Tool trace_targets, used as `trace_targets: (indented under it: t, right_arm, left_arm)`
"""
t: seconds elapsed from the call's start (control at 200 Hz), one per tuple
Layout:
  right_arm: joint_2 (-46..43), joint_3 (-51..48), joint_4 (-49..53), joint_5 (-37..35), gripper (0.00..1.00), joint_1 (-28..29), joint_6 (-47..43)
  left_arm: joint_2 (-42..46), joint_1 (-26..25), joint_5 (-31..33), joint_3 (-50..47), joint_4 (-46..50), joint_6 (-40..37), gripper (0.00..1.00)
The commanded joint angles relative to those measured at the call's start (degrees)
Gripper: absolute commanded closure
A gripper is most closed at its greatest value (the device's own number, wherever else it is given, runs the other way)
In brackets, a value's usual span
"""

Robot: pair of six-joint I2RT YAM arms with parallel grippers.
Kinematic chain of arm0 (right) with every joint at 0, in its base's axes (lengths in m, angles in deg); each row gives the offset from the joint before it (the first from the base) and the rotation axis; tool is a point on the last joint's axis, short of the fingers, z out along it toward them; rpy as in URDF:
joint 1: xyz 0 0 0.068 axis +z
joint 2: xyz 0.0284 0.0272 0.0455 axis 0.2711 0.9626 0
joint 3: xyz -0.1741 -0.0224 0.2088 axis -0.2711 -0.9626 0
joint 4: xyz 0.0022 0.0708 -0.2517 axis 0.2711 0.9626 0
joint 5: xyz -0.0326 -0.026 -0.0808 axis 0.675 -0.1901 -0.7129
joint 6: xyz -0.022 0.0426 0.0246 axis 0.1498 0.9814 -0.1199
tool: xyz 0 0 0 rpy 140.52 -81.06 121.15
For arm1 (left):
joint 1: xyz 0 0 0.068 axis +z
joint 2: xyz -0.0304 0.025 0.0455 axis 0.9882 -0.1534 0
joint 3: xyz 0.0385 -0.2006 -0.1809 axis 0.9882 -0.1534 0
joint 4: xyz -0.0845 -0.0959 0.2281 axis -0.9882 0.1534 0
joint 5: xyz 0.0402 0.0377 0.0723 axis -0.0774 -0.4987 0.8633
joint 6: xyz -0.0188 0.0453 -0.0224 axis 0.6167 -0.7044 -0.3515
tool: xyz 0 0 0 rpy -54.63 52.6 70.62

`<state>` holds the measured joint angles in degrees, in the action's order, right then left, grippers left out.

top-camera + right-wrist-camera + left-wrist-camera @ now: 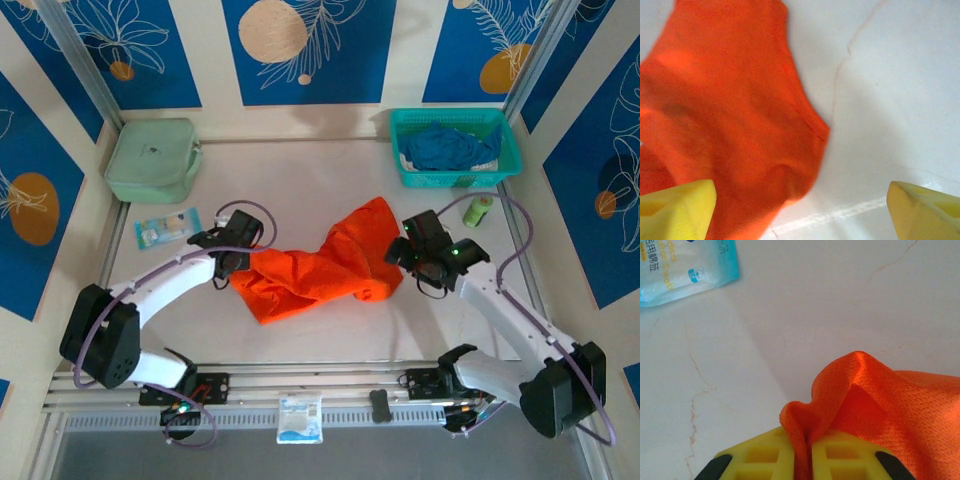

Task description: Fold and stack the t-shirts

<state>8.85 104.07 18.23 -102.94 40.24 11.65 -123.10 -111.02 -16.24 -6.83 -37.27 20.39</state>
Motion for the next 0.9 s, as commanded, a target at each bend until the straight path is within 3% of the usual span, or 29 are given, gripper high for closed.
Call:
trace_targets:
  t: [0.0, 0.09, 0.2, 0.4, 0.775, 0.83, 0.896]
  right_arm:
    - [-0.1, -4.32, -1.48, 9.69, 0.13, -1.22, -1.79]
    - [1.62, -6.47, -4.92, 14.23, 0.16, -1.14, -1.07]
    - [3.93, -7.6, -9.45, 18.53, 0.21, 1.51, -1.04]
    - [4.53, -7.34, -9.54, 14.31, 0.2, 11.17, -2.1]
    - [9.77, -10.28, -25.99, 16.87, 0.14, 11.22, 9.01]
    - [13.32, -9.43, -26.63, 16.62, 0.16, 10.78, 9.97]
    - [18.0, -7.6, -26.3, 16.45, 0.27, 10.17, 10.72]
  left_arm:
    - [0.93, 0.49, -0.75, 0.64, 1.72, 0.08, 0.87]
    - [0.82, 0.49, -1.42, 1.7, 2.05, 0.04, 1.0]
    - [1.17, 0.49, -3.04, 3.23, 2.14, 0.09, 1.0]
    - [3.68, 0.49, -5.51, 10.08, 3.34, -2.75, 1.0]
    - [1.8, 0.49, -10.97, 29.56, 4.18, -12.58, 1.0]
    - [1.09, 0.49, -11.6, 32.37, 3.52, -14.7, 1.0]
    - [0.04, 0.48, -11.93, 35.66, 2.54, -17.39, 1.0]
